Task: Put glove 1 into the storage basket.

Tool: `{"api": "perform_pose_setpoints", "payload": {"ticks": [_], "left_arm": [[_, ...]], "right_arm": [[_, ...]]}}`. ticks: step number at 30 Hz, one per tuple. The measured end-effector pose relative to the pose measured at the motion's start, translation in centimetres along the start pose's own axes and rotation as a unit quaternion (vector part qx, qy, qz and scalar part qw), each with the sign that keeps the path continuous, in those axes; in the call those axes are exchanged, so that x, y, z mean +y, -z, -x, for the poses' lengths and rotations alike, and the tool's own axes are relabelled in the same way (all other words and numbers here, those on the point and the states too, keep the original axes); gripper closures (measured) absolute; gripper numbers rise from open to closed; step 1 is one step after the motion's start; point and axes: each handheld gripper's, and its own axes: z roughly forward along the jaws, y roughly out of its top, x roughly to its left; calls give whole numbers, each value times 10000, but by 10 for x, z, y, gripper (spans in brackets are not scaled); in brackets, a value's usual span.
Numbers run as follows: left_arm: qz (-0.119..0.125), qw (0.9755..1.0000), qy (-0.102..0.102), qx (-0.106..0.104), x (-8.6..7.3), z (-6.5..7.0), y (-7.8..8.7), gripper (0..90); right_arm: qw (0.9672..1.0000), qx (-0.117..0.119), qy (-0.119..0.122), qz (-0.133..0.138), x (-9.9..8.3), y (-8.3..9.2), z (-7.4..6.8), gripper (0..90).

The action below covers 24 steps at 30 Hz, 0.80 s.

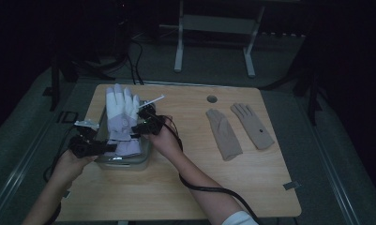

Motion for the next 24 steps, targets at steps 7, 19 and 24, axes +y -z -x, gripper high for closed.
{"api": "perform_pose_setpoints", "payload": {"ticks": [7, 19, 24], "left_arm": [[-339, 9994, 104, -21, -6, -5, -9, 718], [-502, 9986, 30, 151, -4, -1, -14, 654], [-492, 9983, 7, 325, -2, 1, -17, 601]], "right_arm": [[9994, -24, -87, -336, -10, -17, -1, 804], [9973, -124, -210, -689, -14, -24, 1, 805], [9960, -129, -263, -846, -16, -28, 2, 803]]}}
